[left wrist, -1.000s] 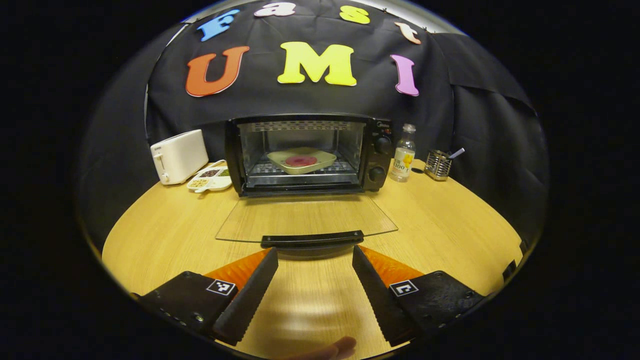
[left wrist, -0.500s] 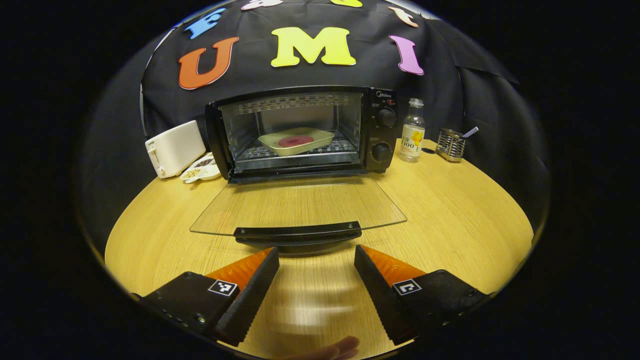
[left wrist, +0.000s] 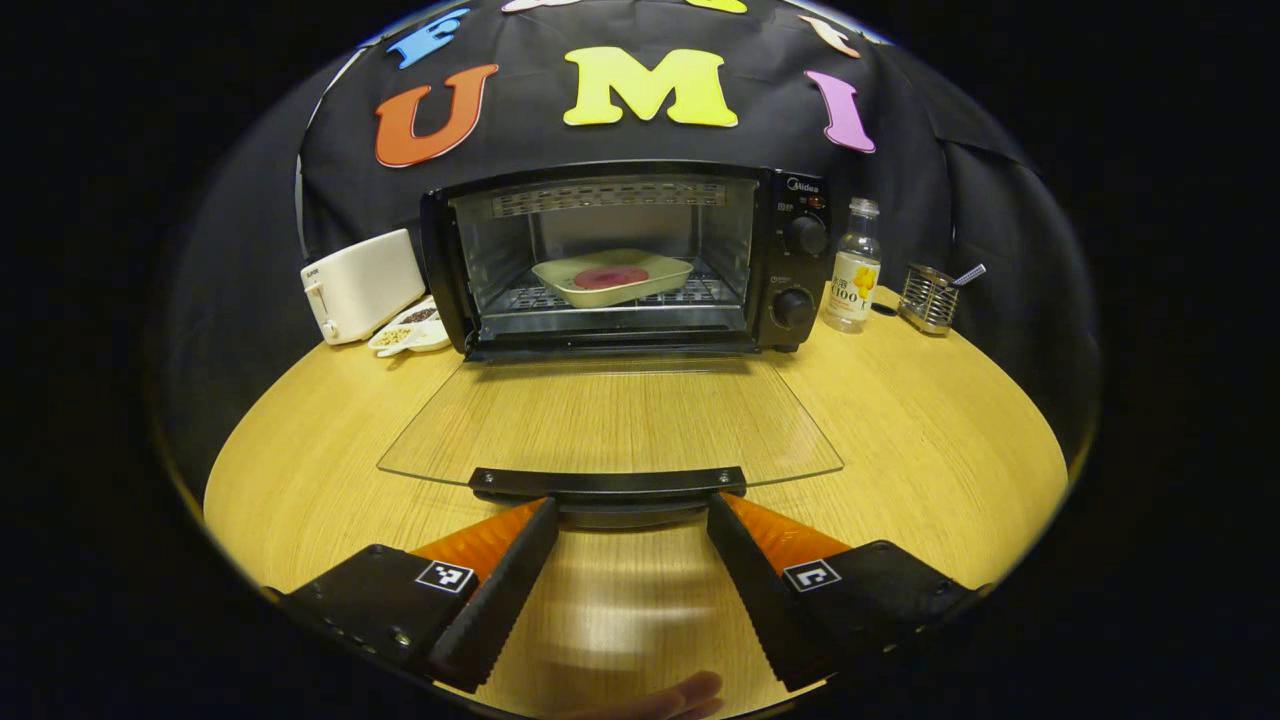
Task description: Open the electric oven with the left hand, put the food in, and close the electric oven.
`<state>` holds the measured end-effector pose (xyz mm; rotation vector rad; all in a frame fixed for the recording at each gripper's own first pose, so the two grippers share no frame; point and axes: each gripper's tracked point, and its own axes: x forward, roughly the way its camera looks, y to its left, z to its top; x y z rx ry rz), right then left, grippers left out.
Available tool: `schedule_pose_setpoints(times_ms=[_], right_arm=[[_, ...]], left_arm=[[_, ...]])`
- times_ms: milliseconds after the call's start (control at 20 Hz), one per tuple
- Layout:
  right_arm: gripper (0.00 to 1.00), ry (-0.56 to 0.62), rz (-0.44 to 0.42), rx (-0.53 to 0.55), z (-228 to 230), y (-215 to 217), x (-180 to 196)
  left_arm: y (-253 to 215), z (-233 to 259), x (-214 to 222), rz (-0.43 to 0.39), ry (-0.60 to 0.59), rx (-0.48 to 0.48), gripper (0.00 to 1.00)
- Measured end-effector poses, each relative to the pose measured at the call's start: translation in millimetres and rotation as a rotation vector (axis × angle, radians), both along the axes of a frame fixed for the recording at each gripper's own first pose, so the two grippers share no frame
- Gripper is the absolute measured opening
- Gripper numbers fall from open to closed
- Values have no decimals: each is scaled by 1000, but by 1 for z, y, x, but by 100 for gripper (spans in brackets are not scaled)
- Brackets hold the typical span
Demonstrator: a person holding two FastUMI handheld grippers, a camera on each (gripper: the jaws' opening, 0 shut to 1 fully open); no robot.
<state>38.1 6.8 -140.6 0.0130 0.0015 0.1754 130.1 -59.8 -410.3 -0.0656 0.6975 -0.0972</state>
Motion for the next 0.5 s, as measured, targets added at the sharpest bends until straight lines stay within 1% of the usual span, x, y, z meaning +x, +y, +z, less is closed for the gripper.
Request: schedule_pose_setpoints(times_ms=[150,350,500], right_arm=[[96,13,11,-1,0,4,-4],[96,7,-1,-5,5,5,-10],[96,17,-11,2,2,5,-12]], left_arm=[[0,6,1,-3,-8,4,97],[0,16,2,-5,-32,12,97],[0,23,3,-5,-38,11,97]])
